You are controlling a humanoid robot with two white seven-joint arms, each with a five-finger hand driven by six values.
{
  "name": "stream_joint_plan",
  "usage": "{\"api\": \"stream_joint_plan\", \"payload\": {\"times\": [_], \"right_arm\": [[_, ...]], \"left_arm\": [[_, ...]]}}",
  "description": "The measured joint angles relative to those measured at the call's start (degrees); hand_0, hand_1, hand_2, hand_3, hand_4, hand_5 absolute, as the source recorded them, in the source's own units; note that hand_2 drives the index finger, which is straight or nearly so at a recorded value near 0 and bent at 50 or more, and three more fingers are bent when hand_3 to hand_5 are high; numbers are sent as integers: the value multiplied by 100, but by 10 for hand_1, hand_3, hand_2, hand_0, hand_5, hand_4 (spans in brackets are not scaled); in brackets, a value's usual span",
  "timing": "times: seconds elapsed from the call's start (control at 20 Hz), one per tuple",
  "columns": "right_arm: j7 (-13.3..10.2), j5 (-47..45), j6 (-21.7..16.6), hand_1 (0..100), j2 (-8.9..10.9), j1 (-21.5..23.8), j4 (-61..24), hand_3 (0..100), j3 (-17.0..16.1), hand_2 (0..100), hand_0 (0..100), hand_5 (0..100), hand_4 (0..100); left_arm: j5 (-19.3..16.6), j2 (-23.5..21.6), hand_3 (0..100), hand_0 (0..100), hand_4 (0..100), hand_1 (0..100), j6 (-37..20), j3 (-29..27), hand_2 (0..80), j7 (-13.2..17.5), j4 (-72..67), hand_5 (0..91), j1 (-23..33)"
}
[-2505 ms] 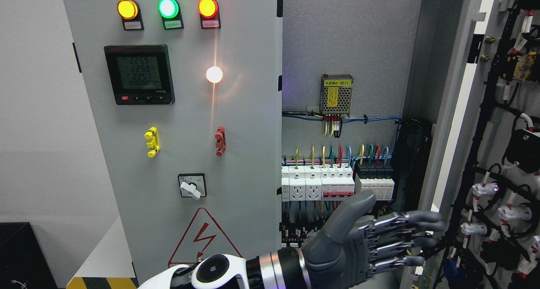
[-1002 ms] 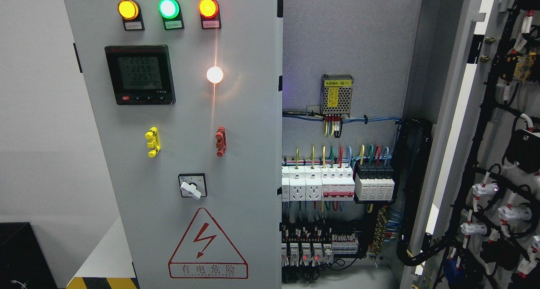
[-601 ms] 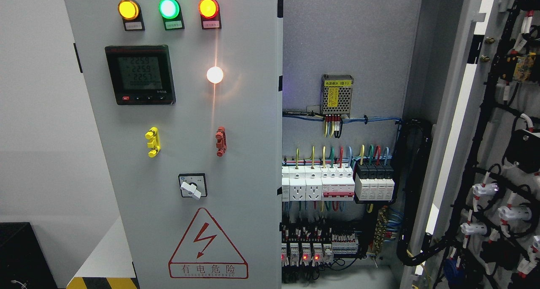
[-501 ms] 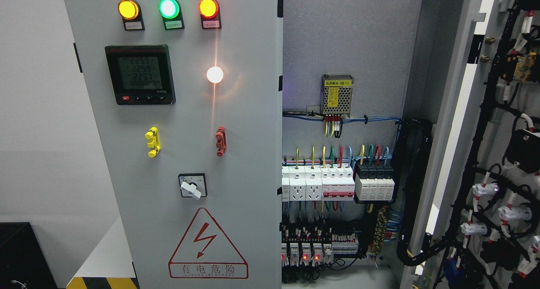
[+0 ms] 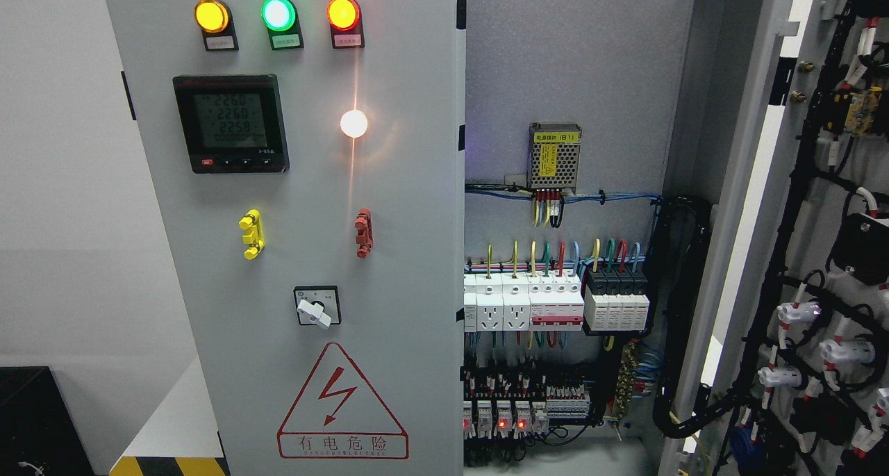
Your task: Open door with both hands
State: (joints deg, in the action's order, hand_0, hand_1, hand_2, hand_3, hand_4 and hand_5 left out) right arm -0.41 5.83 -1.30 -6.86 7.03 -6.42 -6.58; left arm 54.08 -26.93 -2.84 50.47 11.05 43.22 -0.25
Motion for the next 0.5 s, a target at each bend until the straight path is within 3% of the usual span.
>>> {"api": "stream_joint_plan", "payload": {"times": [0.3,0.5], "right_arm": [[0,0,0,0,0,0,0,0,0,0,192,0,0],[0,0,0,0,0,0,0,0,0,0,192,0,0]], "left_arm": [[-201,569,0,0,0,0,-19,-176,0,24,-1315,0,17],[-790,953,0,0,0,0,-7,-496,0,44,-2096,0,21]]}}
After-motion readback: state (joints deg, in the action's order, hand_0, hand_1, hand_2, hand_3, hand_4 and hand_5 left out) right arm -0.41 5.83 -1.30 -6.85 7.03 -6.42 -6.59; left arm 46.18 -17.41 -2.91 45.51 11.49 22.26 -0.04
